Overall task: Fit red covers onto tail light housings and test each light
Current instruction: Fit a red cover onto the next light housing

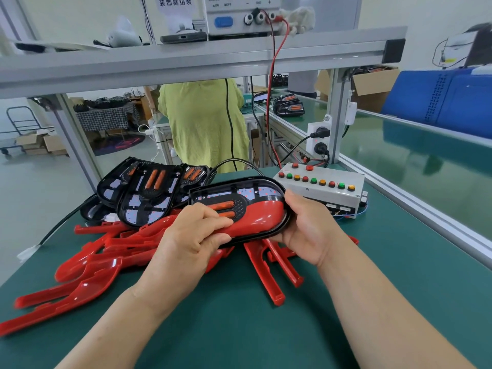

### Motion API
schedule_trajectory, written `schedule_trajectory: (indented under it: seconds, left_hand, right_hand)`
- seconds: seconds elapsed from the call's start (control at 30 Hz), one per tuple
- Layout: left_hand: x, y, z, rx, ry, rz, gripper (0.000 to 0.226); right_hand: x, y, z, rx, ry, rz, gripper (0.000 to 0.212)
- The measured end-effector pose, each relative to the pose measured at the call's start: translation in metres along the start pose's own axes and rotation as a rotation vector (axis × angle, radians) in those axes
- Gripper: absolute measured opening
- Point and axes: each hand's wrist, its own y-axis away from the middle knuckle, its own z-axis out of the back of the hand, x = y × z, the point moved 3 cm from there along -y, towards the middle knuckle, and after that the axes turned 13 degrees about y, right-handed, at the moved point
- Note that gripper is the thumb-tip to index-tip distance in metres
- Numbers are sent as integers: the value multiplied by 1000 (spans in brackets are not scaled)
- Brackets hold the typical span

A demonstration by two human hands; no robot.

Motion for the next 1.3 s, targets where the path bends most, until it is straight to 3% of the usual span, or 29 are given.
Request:
schedule_trajectory:
  seconds: [0.63,0.77,0.9,0.97,1.1,1.13,1.2,1.3]
  left_hand:
    - [3,-1,-3,16,40,14,25]
    - [3,0,-6,32,47,4,24]
    - [7,1,-9,28,26,35,25]
    - [8,-1,-7,-10,61,102,30]
    - [21,-8,23,-319,136,425,38]
    - [27,-7,30,-298,189,561,44]
    - [38,-4,31,-56,433,804,57]
    - [36,2,21,201,724,955,57]
  right_hand:
    - [0,2,-6,127,25,30,47]
    - [-1,3,-5,43,75,48,60]
    - [-1,2,-4,-30,93,61,42]
    - [-1,2,-2,-48,87,58,37]
    - [3,1,2,-50,90,57,33]
    - [4,1,3,-53,88,54,34]
    - [4,0,4,-48,78,48,40]
    - [4,0,5,-50,52,34,44]
